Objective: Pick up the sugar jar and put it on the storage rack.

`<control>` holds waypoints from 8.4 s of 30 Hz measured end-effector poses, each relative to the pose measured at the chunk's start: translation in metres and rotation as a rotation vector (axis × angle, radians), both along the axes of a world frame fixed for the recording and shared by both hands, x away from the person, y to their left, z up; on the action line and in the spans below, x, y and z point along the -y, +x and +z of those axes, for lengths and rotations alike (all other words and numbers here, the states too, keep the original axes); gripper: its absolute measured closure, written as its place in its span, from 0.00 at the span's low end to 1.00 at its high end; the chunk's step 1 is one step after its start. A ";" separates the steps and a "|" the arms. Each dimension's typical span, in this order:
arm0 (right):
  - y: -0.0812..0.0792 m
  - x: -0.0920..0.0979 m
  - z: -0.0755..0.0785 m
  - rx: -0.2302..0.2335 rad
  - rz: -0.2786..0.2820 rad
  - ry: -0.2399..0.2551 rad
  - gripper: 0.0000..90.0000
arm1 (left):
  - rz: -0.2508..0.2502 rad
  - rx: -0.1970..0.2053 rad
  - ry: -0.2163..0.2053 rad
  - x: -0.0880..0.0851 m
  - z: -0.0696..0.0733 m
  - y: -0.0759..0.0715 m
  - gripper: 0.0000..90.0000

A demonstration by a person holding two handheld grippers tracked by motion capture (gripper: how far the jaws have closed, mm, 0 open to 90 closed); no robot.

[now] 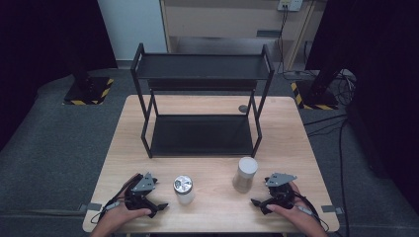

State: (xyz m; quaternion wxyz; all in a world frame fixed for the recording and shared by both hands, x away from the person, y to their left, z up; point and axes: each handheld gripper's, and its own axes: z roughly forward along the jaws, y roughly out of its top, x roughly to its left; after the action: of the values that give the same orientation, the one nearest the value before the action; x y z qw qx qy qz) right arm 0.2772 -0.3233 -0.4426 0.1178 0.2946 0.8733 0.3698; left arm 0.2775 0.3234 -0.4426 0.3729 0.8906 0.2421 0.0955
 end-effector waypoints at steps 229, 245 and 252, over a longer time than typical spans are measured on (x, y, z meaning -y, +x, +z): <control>0.000 0.000 0.000 0.000 0.000 0.001 0.01 | -0.108 0.271 -0.110 0.016 0.191 0.137 0.34; 0.000 0.000 0.000 0.002 0.001 0.002 0.01 | -0.134 0.293 -0.112 0.015 0.223 0.136 0.34; 0.000 0.000 0.000 0.000 0.000 0.002 0.01 | -0.148 0.292 -0.105 0.014 0.236 0.137 0.34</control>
State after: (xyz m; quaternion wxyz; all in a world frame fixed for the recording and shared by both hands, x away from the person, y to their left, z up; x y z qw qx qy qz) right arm 0.2773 -0.3235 -0.4428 0.1177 0.2944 0.8730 0.3707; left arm 0.4142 0.3090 -0.2069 0.4563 0.8619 0.1238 0.1831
